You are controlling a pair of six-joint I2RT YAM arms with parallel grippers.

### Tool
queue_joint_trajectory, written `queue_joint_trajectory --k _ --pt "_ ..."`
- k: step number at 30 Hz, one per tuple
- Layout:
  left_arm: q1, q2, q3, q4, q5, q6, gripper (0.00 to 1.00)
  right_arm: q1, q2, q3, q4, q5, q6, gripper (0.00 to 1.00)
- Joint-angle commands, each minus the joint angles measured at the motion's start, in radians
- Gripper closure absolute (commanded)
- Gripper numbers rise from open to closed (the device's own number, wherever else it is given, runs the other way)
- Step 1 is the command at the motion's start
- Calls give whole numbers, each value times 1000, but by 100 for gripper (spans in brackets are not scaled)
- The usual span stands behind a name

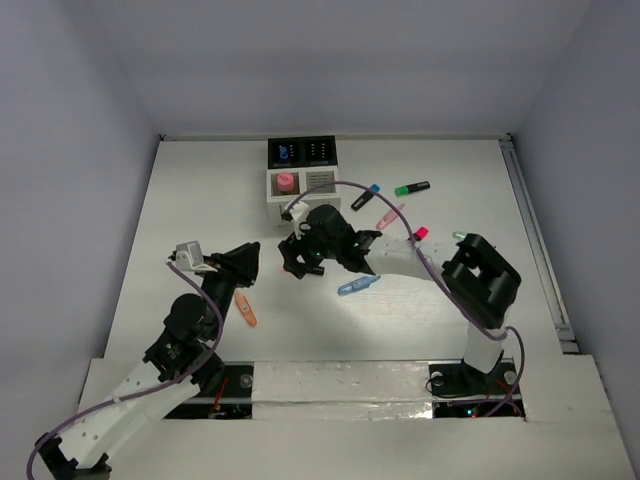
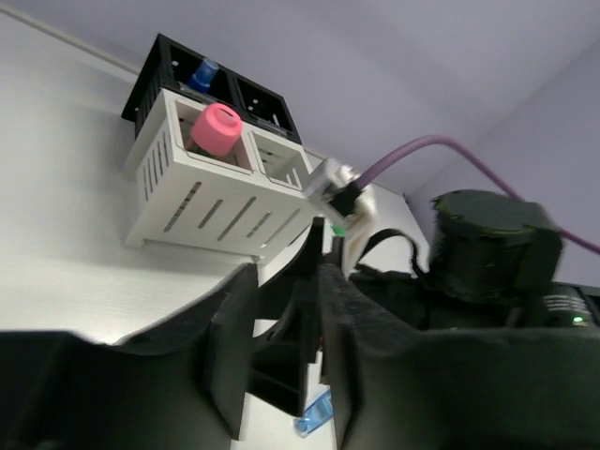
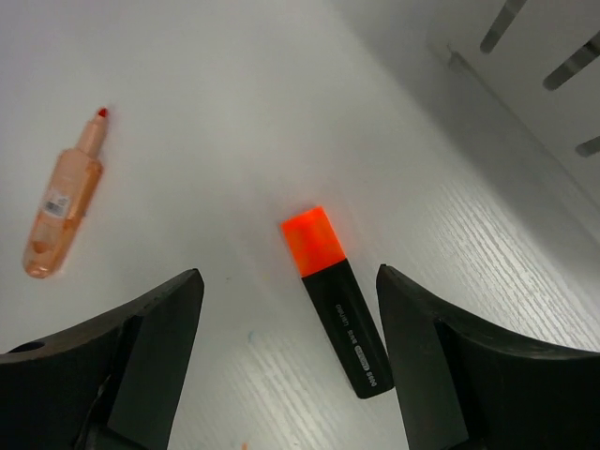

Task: Sort the stationery into containers
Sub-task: Pick up the pen from the center of the board, then place the pen in the storage box.

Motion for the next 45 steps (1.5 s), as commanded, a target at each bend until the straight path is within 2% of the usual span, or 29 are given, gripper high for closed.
queue_joint_trajectory --k 1,4,6,14,17,18,21,23,27,34,40,45 --pt "-5 -44 -22 -3 -70 41 69 10 63 84 -114 32 -87 20" --pt "-5 -90 -29 -44 -104 40 57 10 112 120 -140 58 -112 19" --pt "-5 -121 -43 -40 -115 45 54 10 155 155 -156 81 -136 19" --pt "-5 -95 -46 -29 -112 54 54 10 264 243 -214 54 -187 23" --pt "-5 -82 -49 -21 -101 55 54 19 281 252 -219 71 -187 44" --pt "-5 -79 -49 -20 -99 55 54 19 281 249 -219 84 -188 67" --pt "-5 -79 -49 -17 -95 57 55 28 251 225 -215 127 -189 94" --pt "-5 -78 -52 -13 -90 54 55 28 209 200 -183 135 -179 96" --pt "-5 -61 -59 6 -60 52 55 28 -8 98 -38 106 -121 96" --pt "-5 54 -65 82 26 45 55 -15 -147 153 162 163 -42 100" --pt "-5 163 -63 160 95 45 54 -136 -77 223 410 256 46 100" --pt "-5 252 -62 204 140 43 54 -280 116 402 535 223 114 100"
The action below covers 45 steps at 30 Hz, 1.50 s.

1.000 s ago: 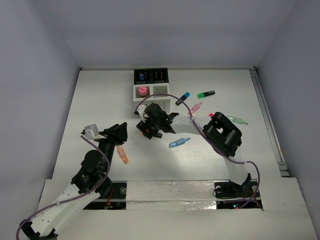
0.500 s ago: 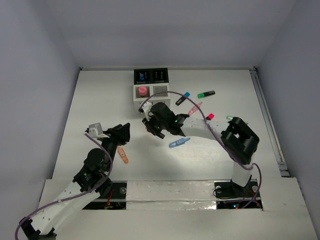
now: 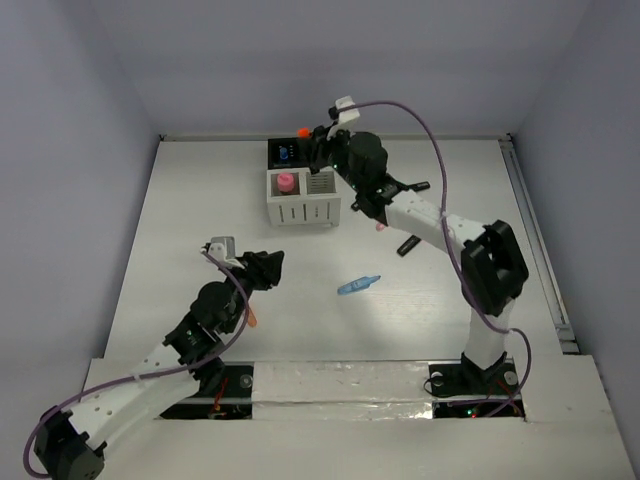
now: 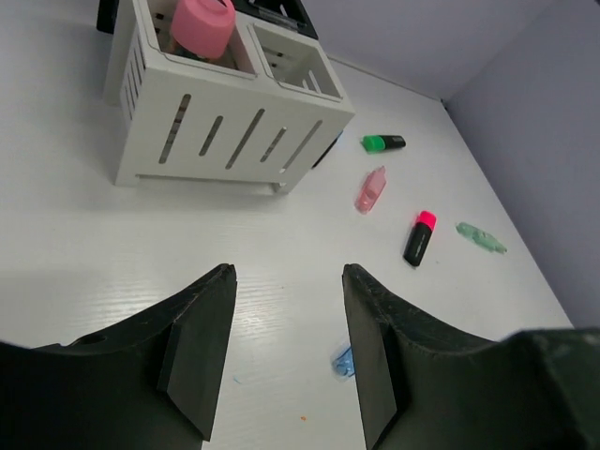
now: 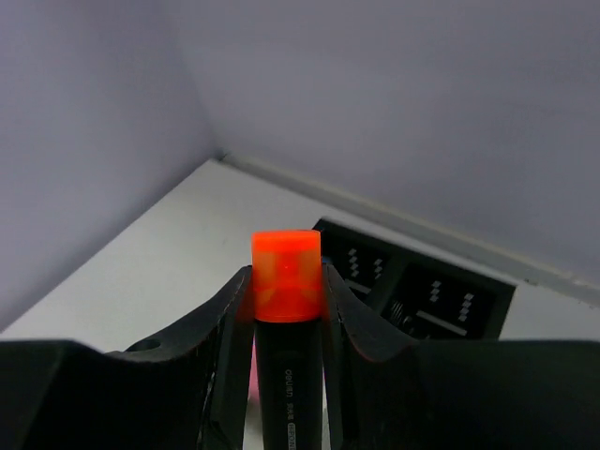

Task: Sort the stationery into containers
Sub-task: Place the pen in the storage box.

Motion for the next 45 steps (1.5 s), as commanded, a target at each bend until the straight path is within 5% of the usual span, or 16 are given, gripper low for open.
queue_joint_trajectory --k 1,10,27,29,33,37,42,45 --pt "-5 47 1 103 56 6 54 -84 141 136 163 11 92 100" --pt "-5 175 18 160 99 21 54 -196 423 458 190 -42 158 100" --pt "-5 270 29 223 142 33 54 -196 580 562 179 -86 146 93" --pt "-5 270 30 221 144 36 54 -196 579 559 183 -89 147 88" --pt "-5 256 29 218 145 36 54 -196 554 538 196 -112 150 48" --pt "-5 245 29 215 147 36 54 -196 501 495 210 -123 144 30" --pt "-5 235 27 212 162 33 54 -196 357 350 219 -77 104 29" --pt "-5 218 26 206 167 32 54 -207 260 224 173 -17 127 50"
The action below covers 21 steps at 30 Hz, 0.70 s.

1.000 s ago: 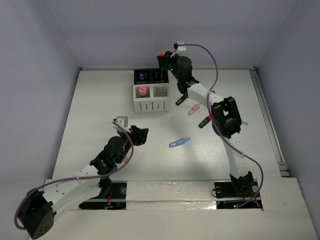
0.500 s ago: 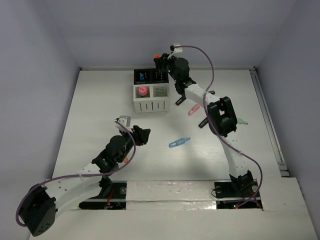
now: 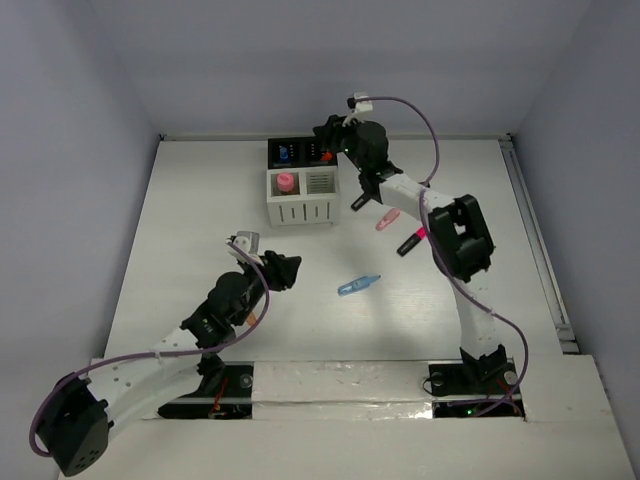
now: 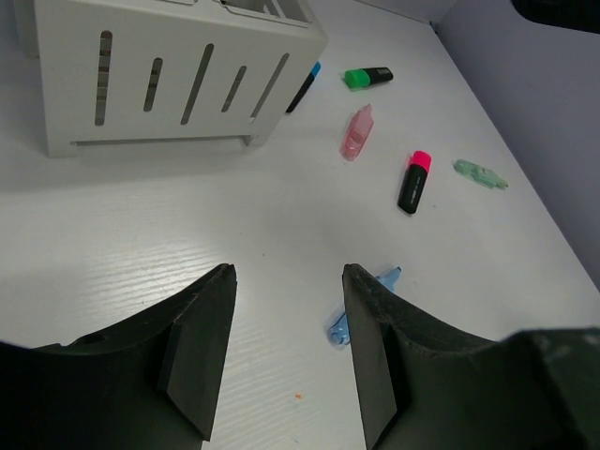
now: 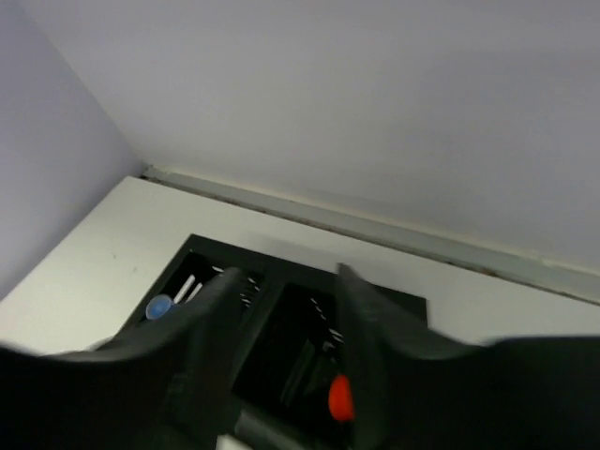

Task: Sort the stationery into containers
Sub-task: Place the pen in the storage box, then pick up the pen from the center of the board.

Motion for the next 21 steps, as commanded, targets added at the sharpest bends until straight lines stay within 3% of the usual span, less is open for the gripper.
queue_joint_trajectory --k 1,3,6,9,10,13,21 --pt "-5 -40 24 35 14 11 54 -14 -210 -130 11 131 14 56" --pt "-5 -57 23 23 13 9 54 -14 -254 -178 -136 195 45 70" --pt "-5 -88 20 15 16 8 54 -51 -280 -205 -386 275 109 72" --pt "-5 -111 17 5 19 5 54 -79 -251 -183 -589 280 154 56" --pt "-5 -119 17 3 20 5 54 -79 -240 -179 -616 251 158 34" --pt "-5 -136 17 -3 25 3 54 -97 -194 -156 -701 249 177 12" --pt "-5 -163 14 -17 25 2 53 -117 -108 -117 -788 242 241 18"
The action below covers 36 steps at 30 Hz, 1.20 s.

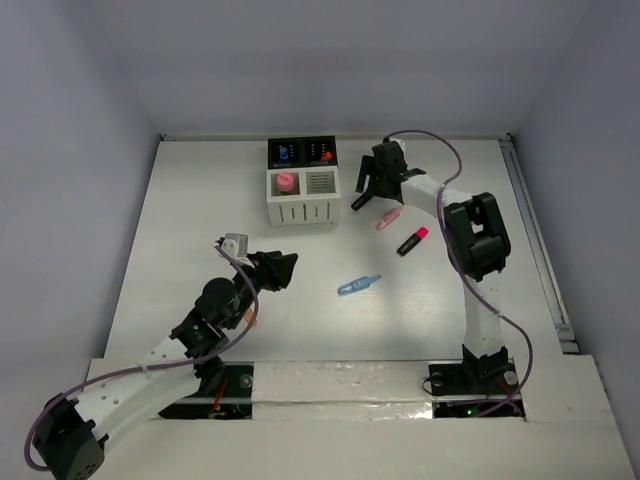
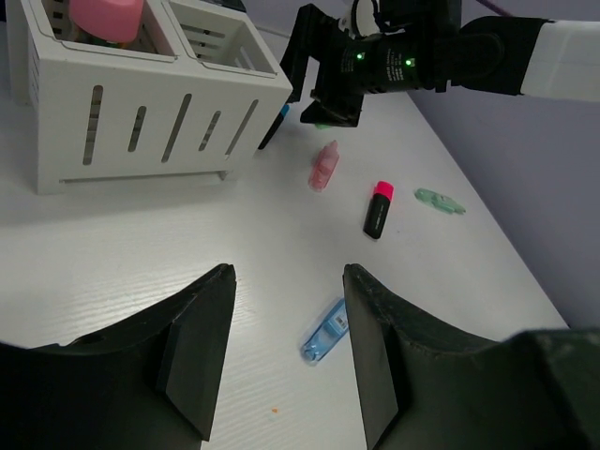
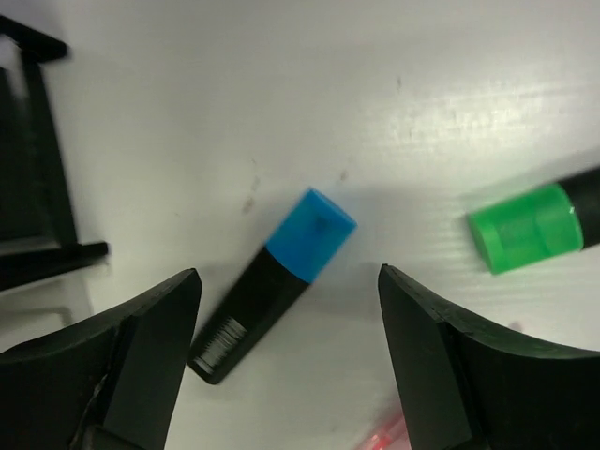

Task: Sort the stationery into containers
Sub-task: Pick up the pen from the center of the board.

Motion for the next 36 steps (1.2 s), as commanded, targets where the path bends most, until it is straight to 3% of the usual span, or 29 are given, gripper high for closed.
queue_joint_trajectory --k 1,8,10,26,34,36 --pt "-5 -6 15 22 14 2 53 0 12 77 -65 13 40 19" --pt "-5 -3 17 26 25 2 53 0 78 122 -101 -17 57 30" --pt "-5 -6 17 26 24 2 53 0 94 141 -108 -28 53 39" --pt "-5 -20 21 8 -12 8 53 9 216 295 -254 -21 -42 56" --pt "-5 -37 20 -8 -38 11 53 9 233 338 -242 -59 -38 92" --pt "-5 -43 18 -11 -45 11 53 9 179 277 -160 -68 -21 94"
